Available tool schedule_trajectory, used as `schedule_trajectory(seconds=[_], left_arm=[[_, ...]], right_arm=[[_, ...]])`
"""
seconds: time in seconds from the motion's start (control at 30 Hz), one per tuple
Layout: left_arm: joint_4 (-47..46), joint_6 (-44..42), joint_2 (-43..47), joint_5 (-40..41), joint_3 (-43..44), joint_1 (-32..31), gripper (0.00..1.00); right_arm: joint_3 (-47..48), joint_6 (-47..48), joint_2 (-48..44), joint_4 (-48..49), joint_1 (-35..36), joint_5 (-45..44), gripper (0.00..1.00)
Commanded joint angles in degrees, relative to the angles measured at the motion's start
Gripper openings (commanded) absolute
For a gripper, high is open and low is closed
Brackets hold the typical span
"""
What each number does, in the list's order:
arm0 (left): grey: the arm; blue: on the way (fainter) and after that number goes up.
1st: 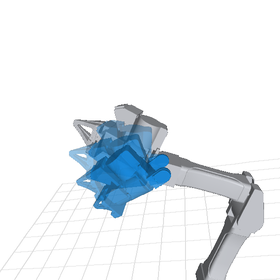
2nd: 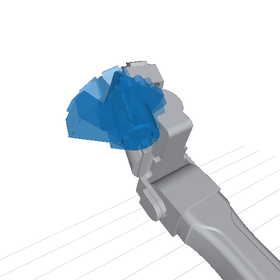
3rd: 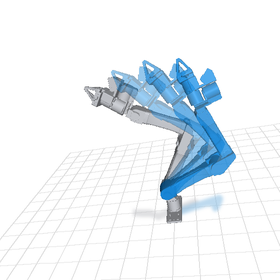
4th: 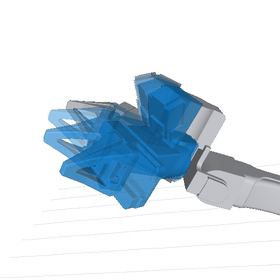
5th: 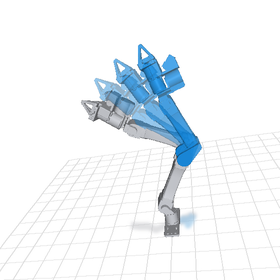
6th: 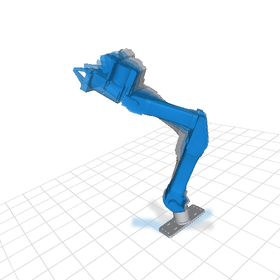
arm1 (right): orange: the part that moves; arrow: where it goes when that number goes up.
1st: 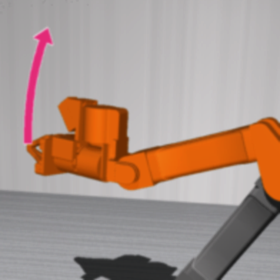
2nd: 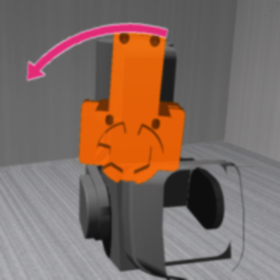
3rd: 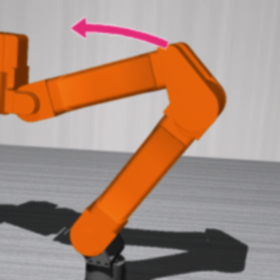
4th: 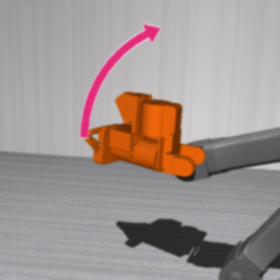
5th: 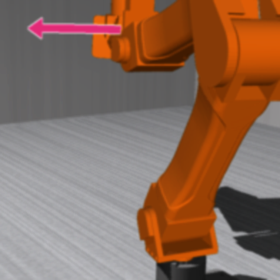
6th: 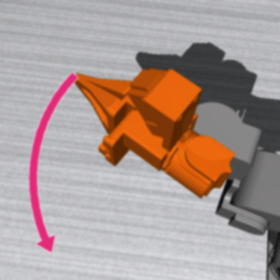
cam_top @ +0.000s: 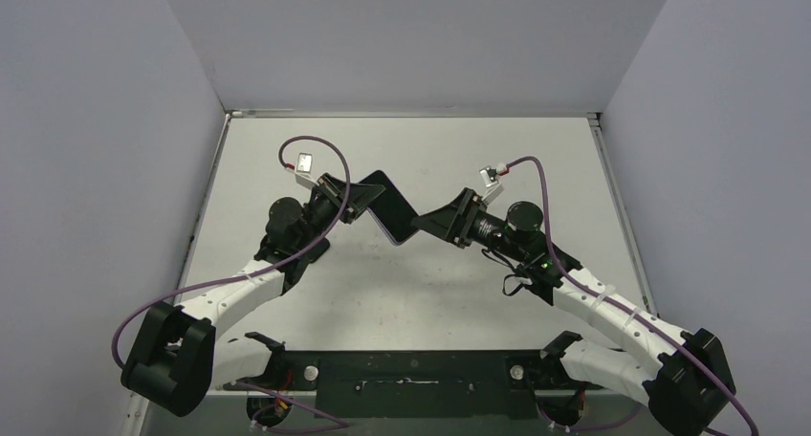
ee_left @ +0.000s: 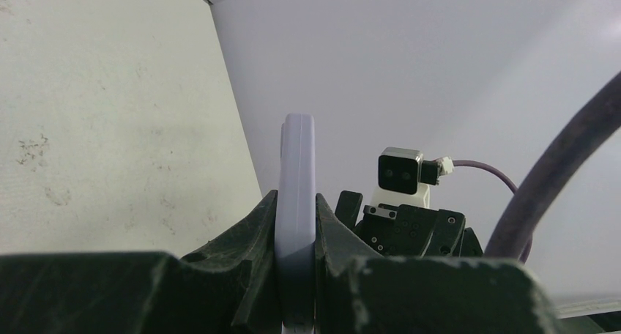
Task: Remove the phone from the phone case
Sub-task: Remove the phone case from the phone.
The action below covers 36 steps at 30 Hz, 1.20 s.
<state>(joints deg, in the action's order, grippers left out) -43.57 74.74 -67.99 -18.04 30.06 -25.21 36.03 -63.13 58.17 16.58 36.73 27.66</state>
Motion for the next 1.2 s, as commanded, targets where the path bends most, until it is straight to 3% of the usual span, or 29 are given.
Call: schedule_trajectory(seconds=[0.0, 0.87, 1.17], left_arm=[[-8.53, 3.17, 1.29, -0.33, 2.28, -0.36, 0.00], [-7.43, 2.99, 2.33, 1.34, 1.69, -0.75, 0.00], [-8.20, 3.08, 1.32, 0.69, 2.01, -1.33, 0.00]], right_arm=[[0.07, -1.20, 0.53, 4.56, 0.01, 0.29, 0.64], [-0.40, -1.51, -1.15, 0.84, 0.01, -3.56, 0.61], [1.42, -0.06, -0.33, 2.35, 0.01, -1.81, 0.55]])
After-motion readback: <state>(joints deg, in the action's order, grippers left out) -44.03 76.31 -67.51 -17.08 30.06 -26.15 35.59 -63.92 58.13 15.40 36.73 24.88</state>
